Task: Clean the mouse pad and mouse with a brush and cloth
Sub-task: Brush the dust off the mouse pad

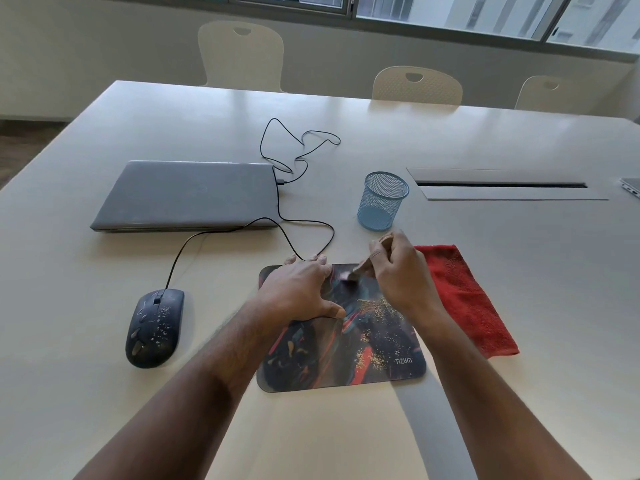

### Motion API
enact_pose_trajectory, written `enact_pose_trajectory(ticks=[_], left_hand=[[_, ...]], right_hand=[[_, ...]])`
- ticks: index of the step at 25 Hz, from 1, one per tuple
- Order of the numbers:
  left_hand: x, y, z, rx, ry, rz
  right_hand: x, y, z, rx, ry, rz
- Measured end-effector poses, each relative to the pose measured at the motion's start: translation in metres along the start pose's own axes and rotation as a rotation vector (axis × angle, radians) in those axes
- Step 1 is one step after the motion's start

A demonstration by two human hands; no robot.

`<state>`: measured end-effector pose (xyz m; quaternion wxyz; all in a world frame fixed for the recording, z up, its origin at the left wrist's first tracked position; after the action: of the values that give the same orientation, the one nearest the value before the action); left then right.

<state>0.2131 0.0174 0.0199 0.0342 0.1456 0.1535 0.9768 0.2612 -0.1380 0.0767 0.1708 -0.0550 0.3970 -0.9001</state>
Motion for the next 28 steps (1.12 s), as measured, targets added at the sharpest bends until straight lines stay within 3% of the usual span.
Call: enact_pose_trajectory(ticks=[6, 12, 17, 22, 28], left_hand=[[0.0, -0.001, 0.0, -0.008, 0.006, 0.005], [-0.001, -0.002, -0.001, -0.001, 0.006, 0.004], [-0.003, -0.003, -0.002, 0.002, -0.001, 0.004], [-0.003, -0.003, -0.002, 0.001, 0.002, -0.001], [-0.003, -0.003, -0.002, 0.002, 0.003, -0.006]], right_hand=[[-0.004, -0.005, 0.016, -0.061, 0.092, 0.016], [-0.004, -0.005, -0.002, 0.026, -0.109, 0.015], [-0.004, 0.002, 0.025, -0.025, 0.093, 0.003], [-0.001, 0.009, 0.014, 0.062, -0.02, -0.035], [-0.001, 0.01, 0.03, -0.005, 0.101, -0.033]])
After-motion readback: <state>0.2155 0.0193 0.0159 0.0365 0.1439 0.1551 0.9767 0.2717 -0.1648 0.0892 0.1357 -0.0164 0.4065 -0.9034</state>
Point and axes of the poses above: each hand's wrist, its own x-axis away from the middle knuckle, its own z-axis out of the back of the hand, y = z × x, the point moved 8 cm from there along -x, towards the middle knuckle, and after that the axes turned 9 degrees about -y, right-handed, at the moved point
